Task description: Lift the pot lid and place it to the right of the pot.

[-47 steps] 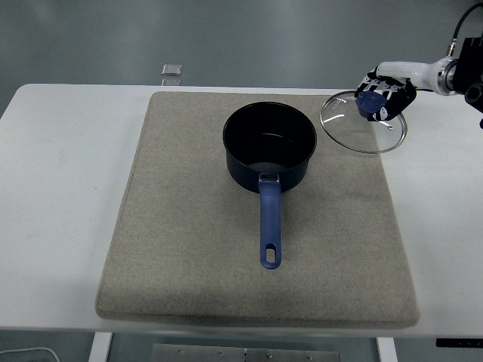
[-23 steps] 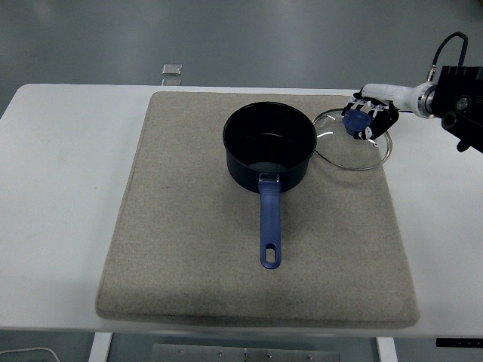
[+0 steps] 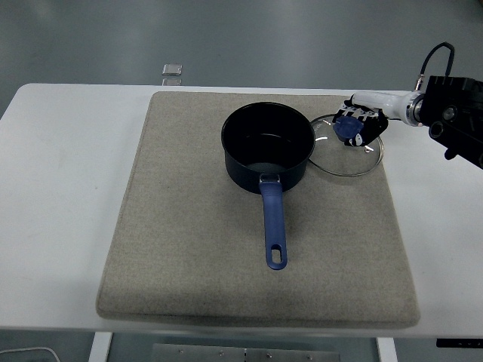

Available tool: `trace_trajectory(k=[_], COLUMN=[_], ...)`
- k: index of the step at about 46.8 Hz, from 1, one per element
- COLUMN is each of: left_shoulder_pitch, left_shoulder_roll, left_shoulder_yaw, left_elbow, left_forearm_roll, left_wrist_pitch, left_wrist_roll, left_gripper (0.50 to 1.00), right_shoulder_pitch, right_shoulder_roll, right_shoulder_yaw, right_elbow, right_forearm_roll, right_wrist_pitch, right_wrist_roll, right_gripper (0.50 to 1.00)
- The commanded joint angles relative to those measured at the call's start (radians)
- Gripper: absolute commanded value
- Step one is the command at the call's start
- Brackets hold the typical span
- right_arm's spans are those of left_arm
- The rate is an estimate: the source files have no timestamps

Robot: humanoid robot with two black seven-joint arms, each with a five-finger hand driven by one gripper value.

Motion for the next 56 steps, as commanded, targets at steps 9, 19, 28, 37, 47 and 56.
trace_trajectory(k=[9, 19, 28, 37, 47, 56], left_shoulder_pitch=[0.000, -0.001, 0.000, 0.000, 0.000, 0.000], left_shoulder_roll=[0.000, 0.000, 0.000, 0.000, 0.000, 0.000], left_shoulder_yaw=[0.000, 0.000, 0.000, 0.000, 0.000, 0.000], left_elbow=[0.000, 0.000, 0.000, 0.000, 0.000, 0.000], left_forearm_roll=[0.000, 0.000, 0.000, 0.000, 0.000, 0.000], left_wrist_pitch=[0.000, 0.000, -0.001, 0.000, 0.000, -0.001], left_wrist_roll=[0.000, 0.000, 0.000, 0.000, 0.000, 0.000], left_gripper=[1.000, 1.000, 1.000, 1.000, 1.000, 1.000], right_shoulder_pitch=[0.001, 0.010, 0.049, 0.061, 0.058, 0.046], right_shoulder_roll=[0.000, -0.008, -0.023, -0.034, -0.031, -0.015], right_shoulder_yaw=[-0.001, 0.003, 0.006, 0.077, 0.140, 0.178], right_elbow=[0.000, 0.000, 0.001, 0.003, 0.001, -0.002], right_forearm_roll=[0.001, 0.009, 0.013, 0.078, 0.246, 0.459], right_wrist_pitch=[0.000, 0.011, 0.011, 0.017, 0.025, 0.017], right_wrist_roll=[-0.003, -0.004, -0.003, 0.002, -0.006, -0.032], right_gripper=[0.846, 0.897, 0.911, 0.911, 0.911, 0.911])
